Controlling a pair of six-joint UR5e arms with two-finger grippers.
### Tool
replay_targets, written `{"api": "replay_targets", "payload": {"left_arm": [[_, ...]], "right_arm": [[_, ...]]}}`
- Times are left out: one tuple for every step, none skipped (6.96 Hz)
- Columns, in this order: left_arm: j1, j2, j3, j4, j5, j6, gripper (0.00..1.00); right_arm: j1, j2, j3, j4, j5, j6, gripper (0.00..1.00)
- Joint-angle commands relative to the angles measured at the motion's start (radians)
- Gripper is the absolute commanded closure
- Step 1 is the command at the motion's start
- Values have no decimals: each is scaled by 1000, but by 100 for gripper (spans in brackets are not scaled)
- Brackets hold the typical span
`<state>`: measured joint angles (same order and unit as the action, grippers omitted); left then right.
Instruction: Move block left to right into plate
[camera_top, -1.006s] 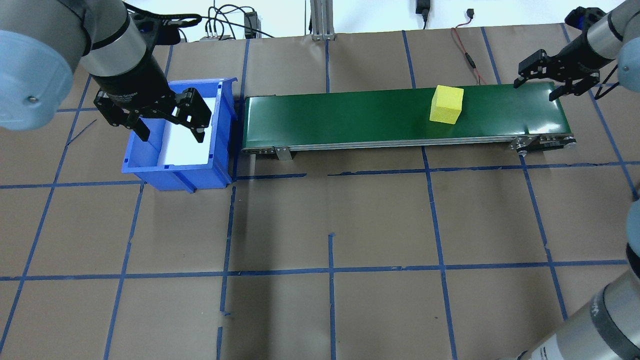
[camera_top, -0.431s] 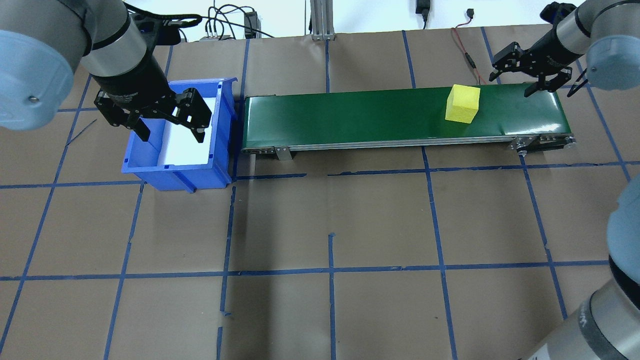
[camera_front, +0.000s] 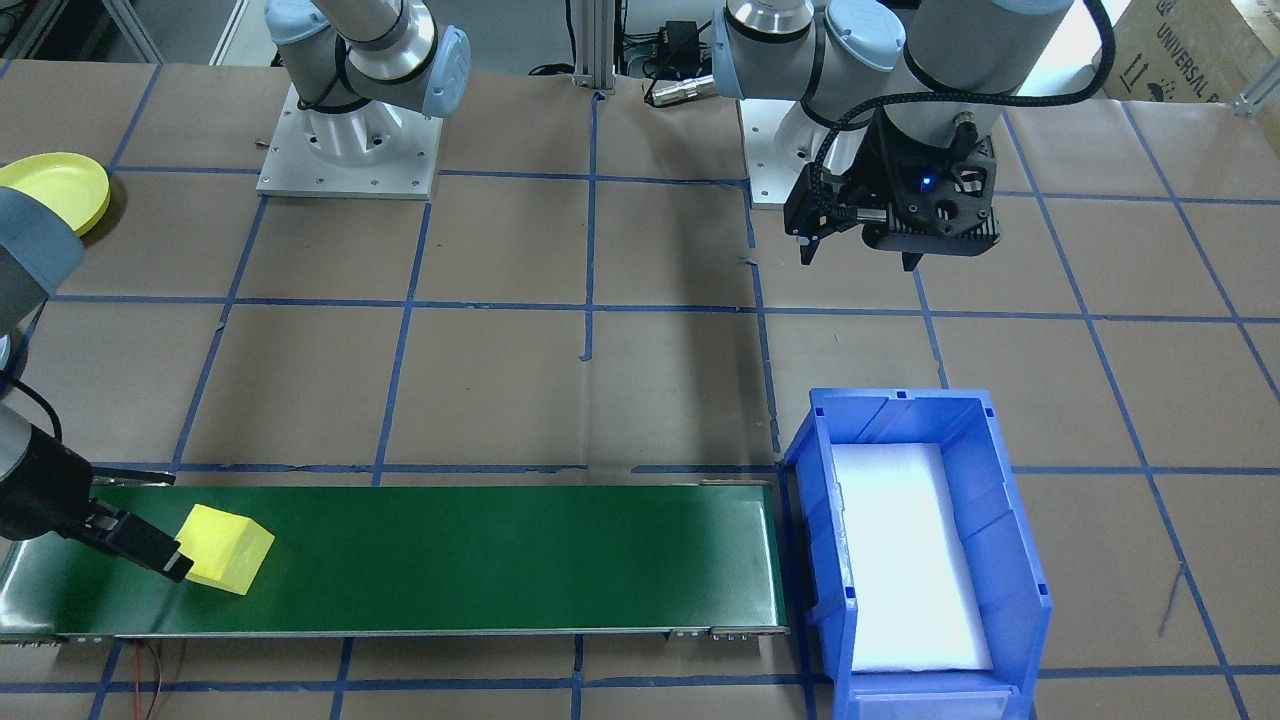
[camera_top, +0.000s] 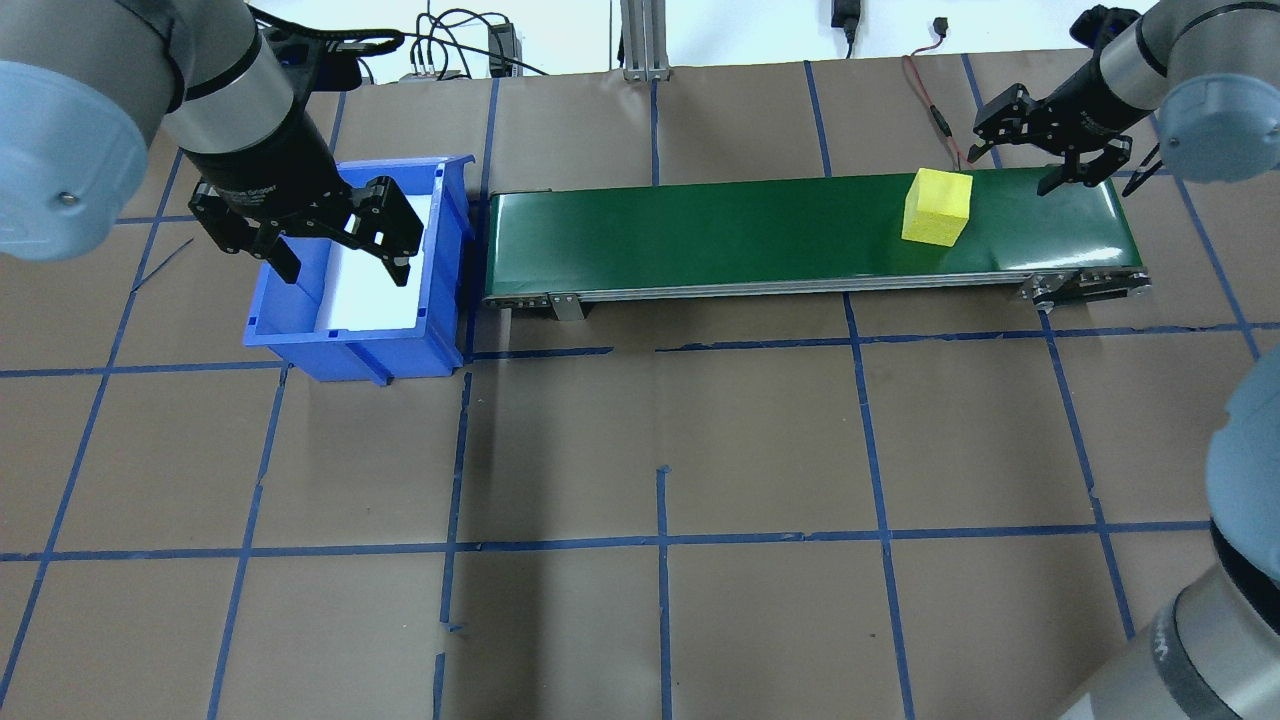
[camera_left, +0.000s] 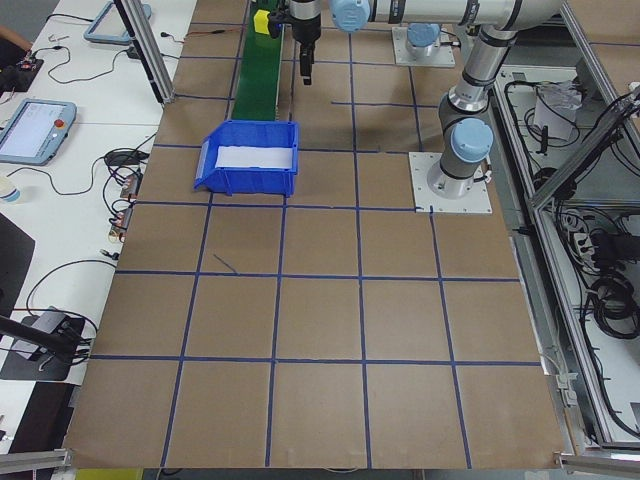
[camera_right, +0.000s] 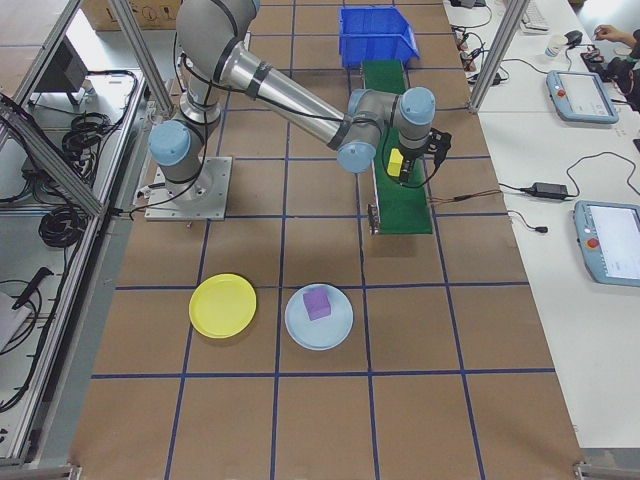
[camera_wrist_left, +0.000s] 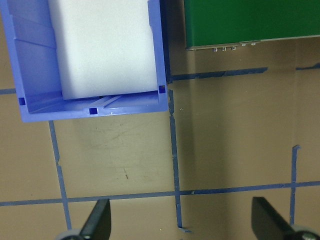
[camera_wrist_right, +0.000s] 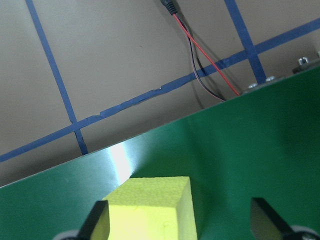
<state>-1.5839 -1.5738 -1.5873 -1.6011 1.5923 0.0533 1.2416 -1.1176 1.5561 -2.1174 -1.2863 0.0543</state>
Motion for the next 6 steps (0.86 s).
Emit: {"api": "replay_targets", "payload": {"left_arm": [[-4,3,12,0,2,6,0],[-5,3,7,0,0,2,0],[-5,5,6,0,0,2,0],[-7,6,7,0,0,0,0],[-7,6,6,0,0,2,0],[-5,6,1,0,0,2,0]], "right_arm": [[6,8,12,-13,1,2,0],[6,19,15,-13,-5,-8,0],[6,37,16,-12,-23,-28,0],[6,38,15,-13,-31,-28,0],[6,44,22,-12,-33,-30,0],[3,44,44,-10,-95,-37,21]]}}
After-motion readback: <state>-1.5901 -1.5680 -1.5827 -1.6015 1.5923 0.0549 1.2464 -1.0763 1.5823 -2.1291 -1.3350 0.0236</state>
